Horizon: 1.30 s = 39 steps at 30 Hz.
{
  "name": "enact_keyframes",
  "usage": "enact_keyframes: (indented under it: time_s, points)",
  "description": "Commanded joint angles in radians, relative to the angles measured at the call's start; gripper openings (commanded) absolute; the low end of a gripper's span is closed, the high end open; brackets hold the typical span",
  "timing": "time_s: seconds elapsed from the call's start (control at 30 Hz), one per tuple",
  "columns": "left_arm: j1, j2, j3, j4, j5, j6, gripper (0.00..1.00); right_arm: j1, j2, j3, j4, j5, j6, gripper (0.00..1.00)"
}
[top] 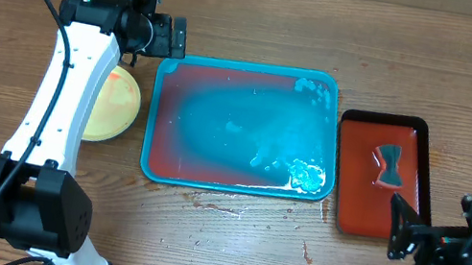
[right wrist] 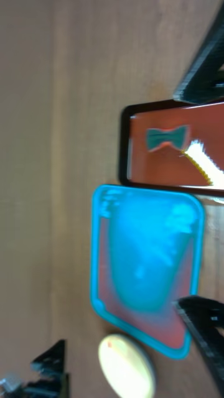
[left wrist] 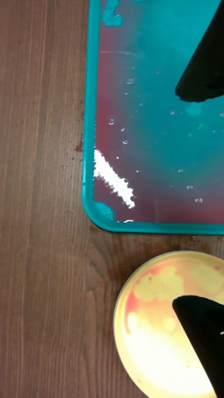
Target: Clean dirty plates on tray and stack at the side
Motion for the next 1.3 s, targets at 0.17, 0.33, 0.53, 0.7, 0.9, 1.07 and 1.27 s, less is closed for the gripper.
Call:
enact_keyframes:
  time_s: [0.17,0.33,0.53,0.7,0.9,1.07,1.27]
  points:
    - [-0.002,0.011,0.005,0.002,-0.002,0.019,1.00,-0.029,-0.254,-0.470,0.408,0.000,-0.006,1.00]
    - [-0.002,0.011,0.005,0.002,-0.002,0.019,1.00,-0.045,-0.355,-0.711,0.645,-0.017,-0.006,1.00]
    - [-0.002,0.011,0.005,0.002,-0.002,0.019,1.00,-0.067,-0.460,-0.972,0.923,-0.065,-0.006,1.00]
    - [-0.002,0.011,0.005,0.002,-0.002,0.019,1.00,-0.085,-0.574,-1.120,1.004,-0.097,-0.006,1.00]
    - [-0.002,0.011,0.005,0.002,-0.002,0.019,1.00,-0.087,-0.599,-1.185,1.009,-0.103,-0.006,1.00]
    - [-0.002,0.011,0.005,0.002,-0.002,0.019,1.00,-0.087,-0.599,-1.188,1.015,-0.099,-0.006,1.00]
    - [-0.002,0.011,0.005,0.002,-0.002,0.019,1.00,-0.087,-0.599,-1.188,1.015,-0.100,-0.005,1.00]
